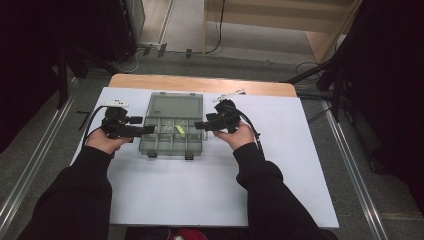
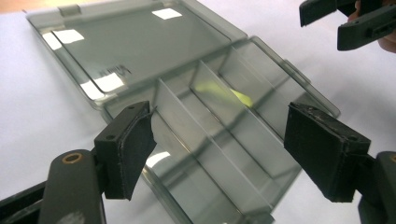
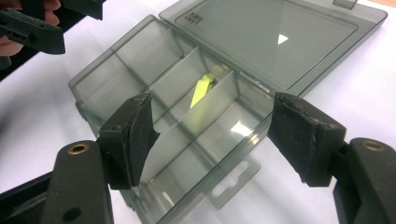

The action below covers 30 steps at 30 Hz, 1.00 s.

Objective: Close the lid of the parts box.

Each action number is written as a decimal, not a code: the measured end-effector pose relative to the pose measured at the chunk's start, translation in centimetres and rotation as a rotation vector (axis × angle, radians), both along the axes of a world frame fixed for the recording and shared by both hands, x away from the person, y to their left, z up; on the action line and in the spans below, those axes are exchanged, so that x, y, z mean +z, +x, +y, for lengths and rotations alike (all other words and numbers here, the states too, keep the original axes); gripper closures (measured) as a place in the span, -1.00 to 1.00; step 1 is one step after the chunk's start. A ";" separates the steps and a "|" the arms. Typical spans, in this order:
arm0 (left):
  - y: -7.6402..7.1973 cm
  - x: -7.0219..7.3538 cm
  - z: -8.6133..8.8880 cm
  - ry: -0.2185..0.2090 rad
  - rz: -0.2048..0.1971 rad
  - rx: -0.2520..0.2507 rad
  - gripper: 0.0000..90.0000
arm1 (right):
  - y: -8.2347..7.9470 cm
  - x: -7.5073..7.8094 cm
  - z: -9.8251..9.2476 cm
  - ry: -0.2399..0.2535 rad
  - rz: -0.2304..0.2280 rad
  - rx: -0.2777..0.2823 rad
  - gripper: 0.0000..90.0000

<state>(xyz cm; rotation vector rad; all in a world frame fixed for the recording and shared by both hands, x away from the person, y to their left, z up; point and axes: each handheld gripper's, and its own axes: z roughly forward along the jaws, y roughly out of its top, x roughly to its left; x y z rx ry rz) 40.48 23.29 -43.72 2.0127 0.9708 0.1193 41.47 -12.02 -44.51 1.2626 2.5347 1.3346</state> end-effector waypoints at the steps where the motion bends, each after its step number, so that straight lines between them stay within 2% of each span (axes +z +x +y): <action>1: 0.2 0.0 0.0 0.000 -0.002 0.007 -0.48 | 0.2 0.1 0.0 0.000 0.002 -0.002 -0.30; 8: 1.7 -0.6 -0.2 0.016 0.001 0.029 -0.47 | 1.6 0.3 0.2 -0.007 -0.002 -0.016 -0.31; 15: 3.1 -0.6 -0.8 0.025 -0.007 0.037 -0.44 | 2.6 0.2 0.7 -0.034 -0.005 -0.029 -0.31; 17: 3.5 -0.7 -1.1 0.025 -0.006 0.043 -0.44 | 2.8 0.1 0.8 -0.025 -0.004 -0.036 -0.31; 20: 4.1 -0.7 -1.5 0.043 -0.009 0.047 -0.44 | 3.1 -0.1 0.8 -0.004 0.013 -0.044 -0.31; 25: 5.1 -0.6 -1.9 0.058 -0.018 0.068 -0.44 | 3.9 -0.2 1.0 -0.023 0.018 -0.070 -0.30; 30: 6.4 -0.9 -2.0 0.082 -0.005 0.094 -0.44 | 4.8 -0.6 1.2 -0.040 0.012 -0.084 -0.31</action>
